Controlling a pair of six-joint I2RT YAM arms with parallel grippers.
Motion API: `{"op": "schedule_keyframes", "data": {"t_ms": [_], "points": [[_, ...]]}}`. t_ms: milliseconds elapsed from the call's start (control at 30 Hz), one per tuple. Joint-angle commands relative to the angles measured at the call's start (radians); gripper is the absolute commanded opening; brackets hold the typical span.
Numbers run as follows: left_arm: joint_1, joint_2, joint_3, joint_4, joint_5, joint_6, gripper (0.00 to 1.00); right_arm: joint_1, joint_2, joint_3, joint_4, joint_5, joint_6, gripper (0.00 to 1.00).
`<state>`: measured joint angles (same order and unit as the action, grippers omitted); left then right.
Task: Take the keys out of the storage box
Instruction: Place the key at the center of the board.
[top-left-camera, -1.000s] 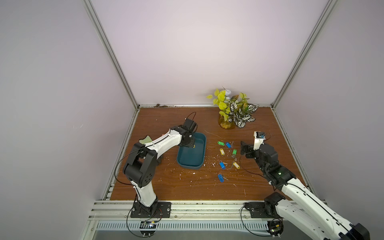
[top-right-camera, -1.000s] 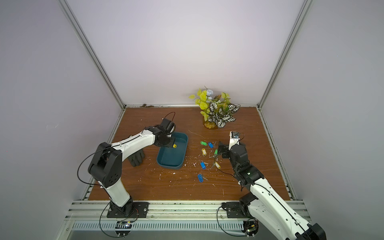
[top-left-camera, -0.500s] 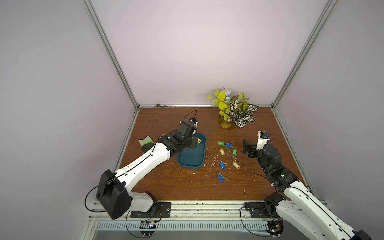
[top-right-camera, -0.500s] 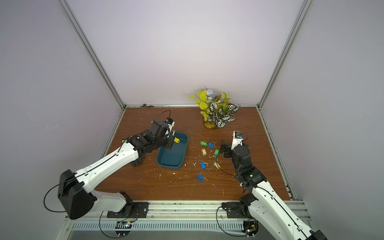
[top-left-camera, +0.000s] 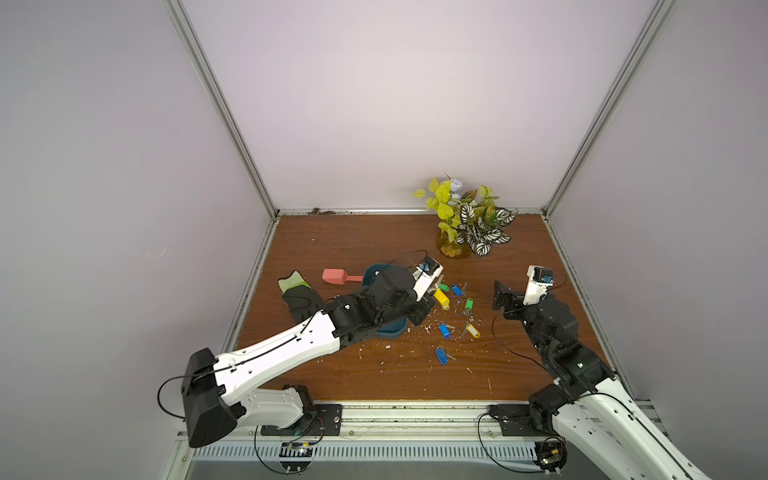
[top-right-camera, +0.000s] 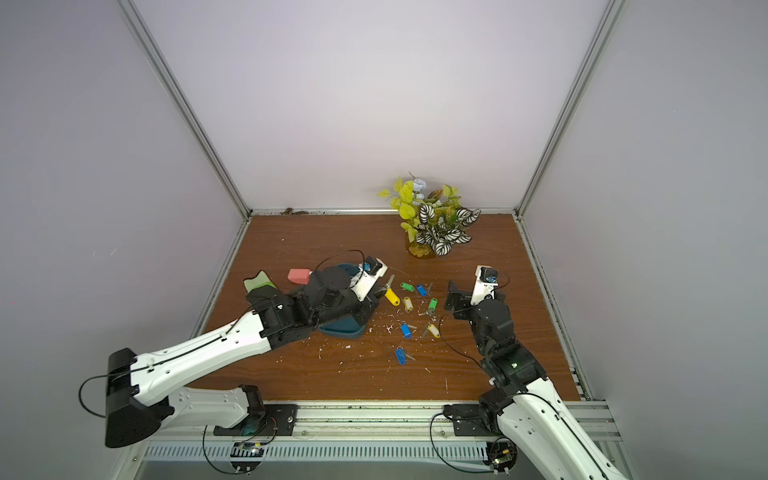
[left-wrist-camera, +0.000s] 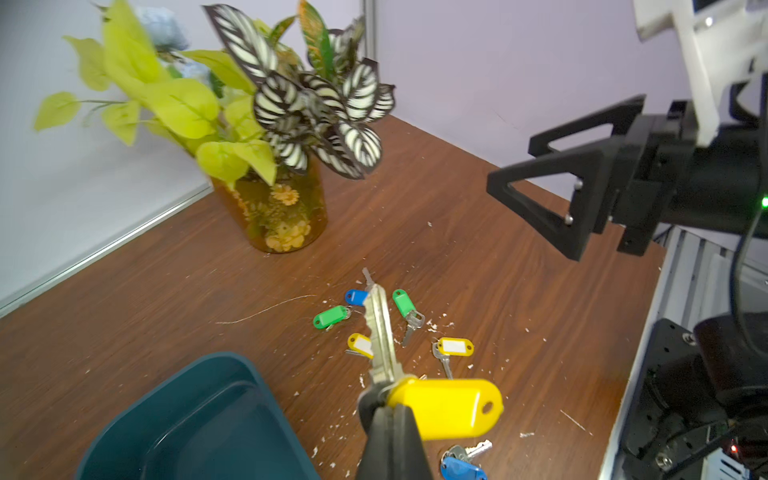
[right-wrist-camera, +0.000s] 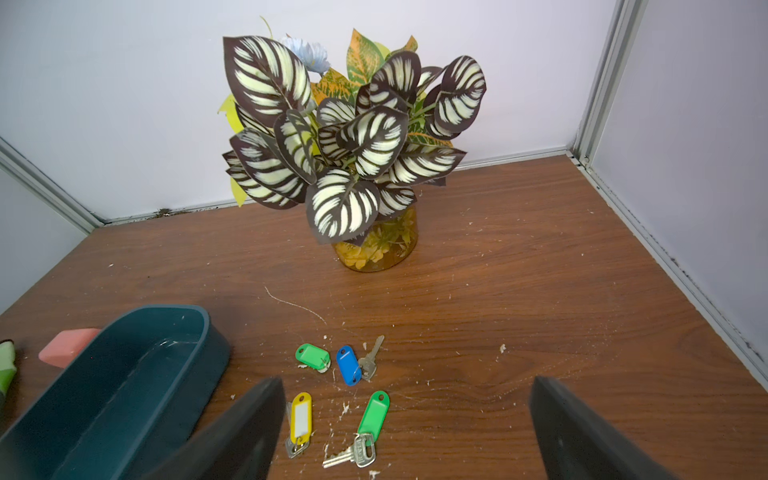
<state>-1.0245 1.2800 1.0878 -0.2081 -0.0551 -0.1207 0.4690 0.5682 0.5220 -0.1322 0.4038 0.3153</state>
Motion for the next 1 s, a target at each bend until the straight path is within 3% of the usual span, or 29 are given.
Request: {"op": "schedule_keyframes", "data": {"t_ms": [0, 133, 467, 967], "points": [[-0.045, 0.055, -0.028, 0.098, 0.046, 0.067, 0.00, -0.006, -0.012, 0.060, -0.035, 0.036, 0.021, 0.99], [-0.070, 0.140, -0.032, 0.163, 0.116, 0.098, 0.00, -0.006, -0.011, 0.080, -0.063, 0.059, 0.032, 0.99], [-0.115, 0.341, -0.025, 0.243, 0.168, 0.183, 0.00, -0.006, -0.056, 0.094, -0.076, 0.100, 0.050, 0.99], [-0.133, 0.616, 0.095, 0.167, 0.334, 0.219, 0.00, -0.006, -0.048, 0.101, -0.080, 0.165, 0.024, 0.99]]}}
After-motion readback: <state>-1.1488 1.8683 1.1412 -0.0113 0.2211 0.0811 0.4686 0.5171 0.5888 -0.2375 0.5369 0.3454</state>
